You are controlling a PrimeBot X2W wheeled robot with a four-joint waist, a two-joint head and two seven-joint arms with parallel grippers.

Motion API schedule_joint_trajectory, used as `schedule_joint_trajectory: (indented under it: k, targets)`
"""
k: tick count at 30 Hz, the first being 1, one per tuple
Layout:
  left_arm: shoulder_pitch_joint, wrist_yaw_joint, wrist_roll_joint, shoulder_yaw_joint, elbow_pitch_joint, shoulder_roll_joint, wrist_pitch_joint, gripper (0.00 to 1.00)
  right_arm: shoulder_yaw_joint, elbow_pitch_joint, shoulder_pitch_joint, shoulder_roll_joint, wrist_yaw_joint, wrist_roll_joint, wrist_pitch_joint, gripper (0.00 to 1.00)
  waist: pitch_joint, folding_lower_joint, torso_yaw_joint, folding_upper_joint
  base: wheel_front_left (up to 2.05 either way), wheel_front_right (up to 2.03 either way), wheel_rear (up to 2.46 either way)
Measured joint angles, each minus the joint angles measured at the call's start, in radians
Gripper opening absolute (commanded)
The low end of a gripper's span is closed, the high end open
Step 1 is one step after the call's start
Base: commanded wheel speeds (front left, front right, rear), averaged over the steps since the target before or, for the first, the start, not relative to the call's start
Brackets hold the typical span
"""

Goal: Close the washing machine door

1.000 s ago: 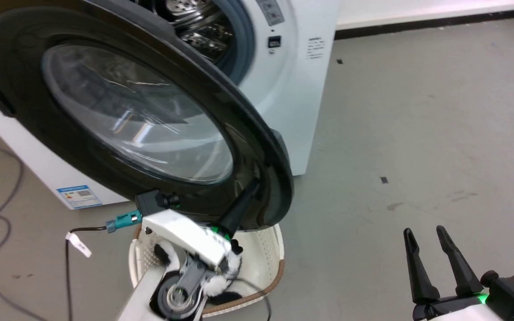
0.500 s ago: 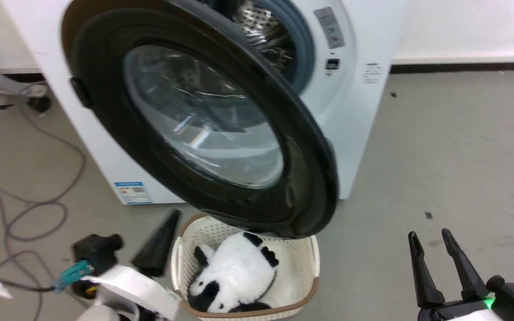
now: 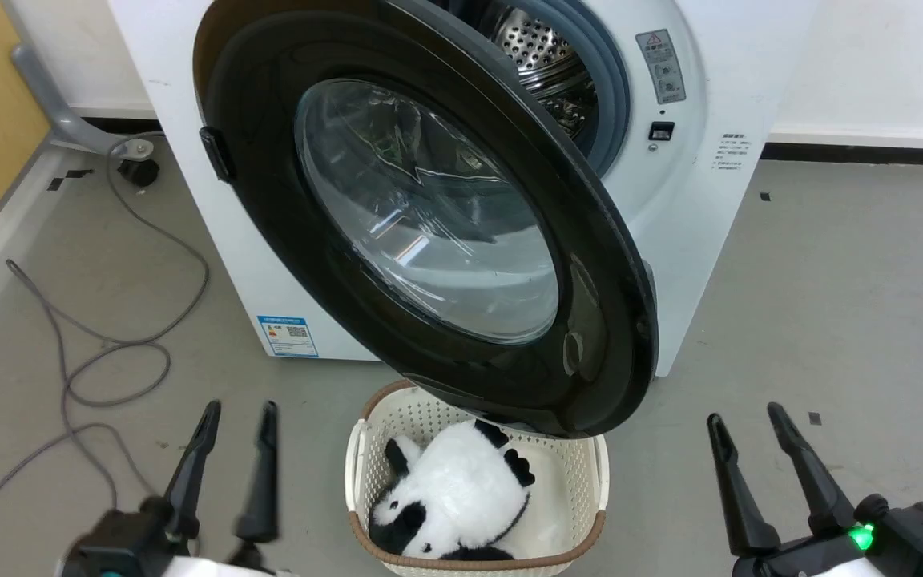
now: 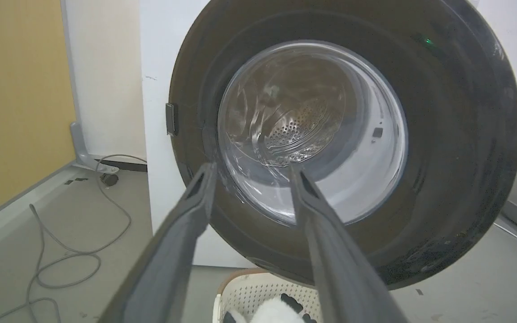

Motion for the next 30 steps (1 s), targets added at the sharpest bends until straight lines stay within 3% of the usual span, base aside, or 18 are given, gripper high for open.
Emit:
schedule_joint_trajectory:
  k: [2, 8, 9, 10, 11, 19, 30]
  targets:
    - [0.014, -0.016, 0.014, 0.008, 0.012, -0.039, 0.0, 1.0, 0.011, 0.0, 0.0, -0.007, 0.0, -0.002, 0.0, 1.0, 0.001, 0.0, 0.004, 0.0, 0.0, 0.0, 0.0]
    - [0.032, -0.06, 0.055, 0.027, 0.054, -0.082, 0.0, 1.0, 0.086, -0.003, -0.013, -0.065, 0.0, -0.01, 0.0, 1.0, 0.01, 0.0, 0.009, 0.0, 0.0, 0.0, 0.0]
    - [0.032, -0.064, 0.061, 0.032, 0.056, -0.087, 0.0, 1.0, 0.108, -0.005, -0.02, -0.08, 0.0, -0.007, 0.0, 0.64, 0.013, 0.0, 0.012, 0.0, 0.0, 0.0, 0.0]
    - [0.032, -0.065, 0.063, 0.036, 0.057, -0.092, 0.0, 1.0, 0.133, -0.006, -0.029, -0.092, 0.0, 0.01, 0.0, 0.13, 0.016, 0.0, 0.014, 0.0, 0.0, 0.0, 0.0]
    - [0.031, -0.068, 0.064, 0.039, 0.058, -0.097, 0.0, 1.0, 0.162, -0.009, -0.04, -0.105, 0.0, 0.03, 0.0, 0.0, 0.02, 0.0, 0.016, 0.0, 0.0, 0.0, 0.0]
    - [-0.003, -0.081, 0.082, 0.032, 0.054, -0.115, 0.0, 1.0, 0.309, -0.003, -0.203, -0.213, 0.0, 0.052, 0.0, 0.0, 0.077, 0.0, 0.038, 0.0, 0.0, 0.0, 0.0]
    - [-0.064, -0.081, 0.089, -0.003, 0.059, -0.125, 0.0, 1.0, 0.385, 0.184, -0.48, -0.35, 0.003, 0.119, 0.011, 0.0, 0.191, 0.0001, 0.085, 0.0, 0.0, 0.0, 0.0]
